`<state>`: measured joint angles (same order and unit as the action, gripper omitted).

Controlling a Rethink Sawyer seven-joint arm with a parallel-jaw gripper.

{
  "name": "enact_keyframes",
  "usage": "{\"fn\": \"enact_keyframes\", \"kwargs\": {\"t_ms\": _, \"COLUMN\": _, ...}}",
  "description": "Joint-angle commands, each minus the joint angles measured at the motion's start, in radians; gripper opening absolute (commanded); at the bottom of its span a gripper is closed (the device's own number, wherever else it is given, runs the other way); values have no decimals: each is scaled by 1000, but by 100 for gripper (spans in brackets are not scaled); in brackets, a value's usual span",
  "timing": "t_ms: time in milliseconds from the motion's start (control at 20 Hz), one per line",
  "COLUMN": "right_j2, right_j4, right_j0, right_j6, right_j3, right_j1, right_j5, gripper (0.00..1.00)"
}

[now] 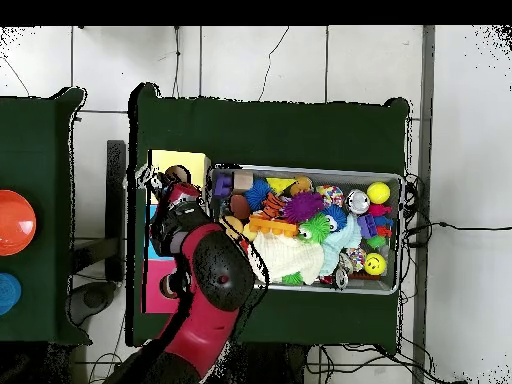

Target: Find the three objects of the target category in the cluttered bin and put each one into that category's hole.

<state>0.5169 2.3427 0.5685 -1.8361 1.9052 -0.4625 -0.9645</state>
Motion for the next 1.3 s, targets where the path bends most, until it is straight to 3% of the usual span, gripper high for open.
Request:
{"fn": "enact_keyframes", "kwargs": {"t_ms": 50, "right_j2": 118, "right_j4": -735, "right_j0": -86, "right_j6": 0, "right_j3": -56, "right_j1": -53, "right_j5": -50, "gripper": 0}}
{"fn": "enact_keyframes", "kwargs": {"t_ms": 300, "right_j2": 84, "right_j4": -782, "right_j0": -116, "right_j6": -14, "right_j3": -58, "right_j1": -83, "right_j5": -7, "gripper": 0}}
{"fn": "enact_keyframes", "kwargs": {"t_ms": 550, "right_j2": 35, "right_j4": -827, "right_j0": -164, "right_j6": 31, "right_j3": -26, "right_j1": -119, "right_j5": 62, "gripper": 0}}
{"fn": "enact_keyframes", "kwargs": {"t_ms": 1300, "right_j2": -93, "right_j4": -636, "right_j0": -224, "right_j6": 337, "right_j3": 103, "right_j1": -116, "right_j5": 166, "gripper": 0}}
